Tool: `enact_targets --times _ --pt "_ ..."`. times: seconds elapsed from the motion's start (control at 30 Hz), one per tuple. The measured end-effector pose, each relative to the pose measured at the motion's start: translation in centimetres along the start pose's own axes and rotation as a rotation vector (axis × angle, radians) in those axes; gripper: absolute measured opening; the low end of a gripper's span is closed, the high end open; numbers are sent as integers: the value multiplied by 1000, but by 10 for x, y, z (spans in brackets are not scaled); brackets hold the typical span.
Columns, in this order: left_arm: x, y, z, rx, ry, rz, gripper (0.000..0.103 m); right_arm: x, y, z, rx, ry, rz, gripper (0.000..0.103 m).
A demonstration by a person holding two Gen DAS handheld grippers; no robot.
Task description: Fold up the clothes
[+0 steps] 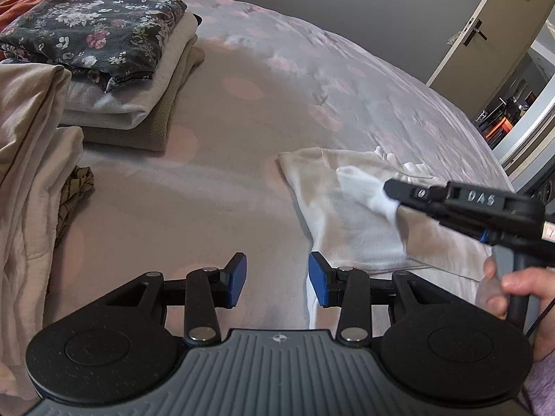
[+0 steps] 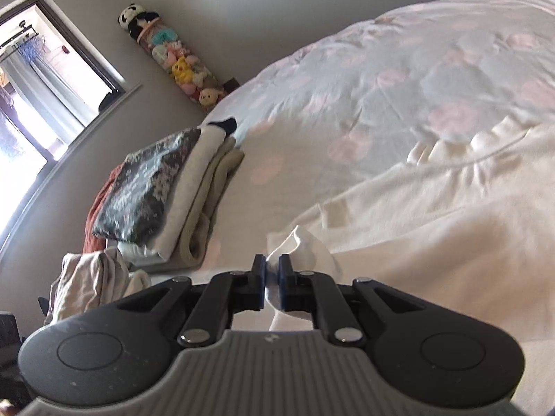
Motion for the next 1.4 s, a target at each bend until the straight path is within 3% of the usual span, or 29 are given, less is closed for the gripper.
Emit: enact_targets --times 0.17,0.37,0.43,0.63,0.83,0.87,0.93,0.97,1.03,1.13,1.33,1.4 --pt "11 12 16 -15 -8 20 41 -17 4 14 -1 -66 -43 10" --pt "24 37 30 -51 -13 60 46 -30 4 17 8 -136 -117 23" --pt "28 46 38 -61 -10 78 52 -34 10 -4 -20 -140 -147 29" --pt "43 71 70 -73 -12 117 53 -45 33 -79 -133 -135 -229 34" --pt "48 85 86 -42 -15 151 52 -58 89 -160 -367 -67 -196 40" --pt "49 87 86 -37 -14 157 50 -60 97 -171 -401 -45 -188 41" --pt "50 91 88 -27 -13 169 35 -64 112 -189 -499 1 -192 44" --pt "50 93 88 -22 -13 174 18 -66 119 -198 -551 24 -196 44" --pt "51 96 89 -12 -12 186 6 -67 130 -210 -636 70 -191 45" --pt "52 102 91 3 -11 204 2 -65 142 -217 -676 97 -171 48" --pt "91 143 40 -83 120 234 2 -62 159 -221 -687 114 -136 49" --pt "109 159 19 -118 165 246 2 -60 164 -217 -693 111 -133 54"
Point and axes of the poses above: each gripper's, at about its wrist camera, not at the fingertips, and z roughly the way its jaws point, y to its right, x to its top, the point moved 2 cm from there along z, roughly the way its jaws point, and after that the axes turned 9 degrees about x, right-handed, at the moved point
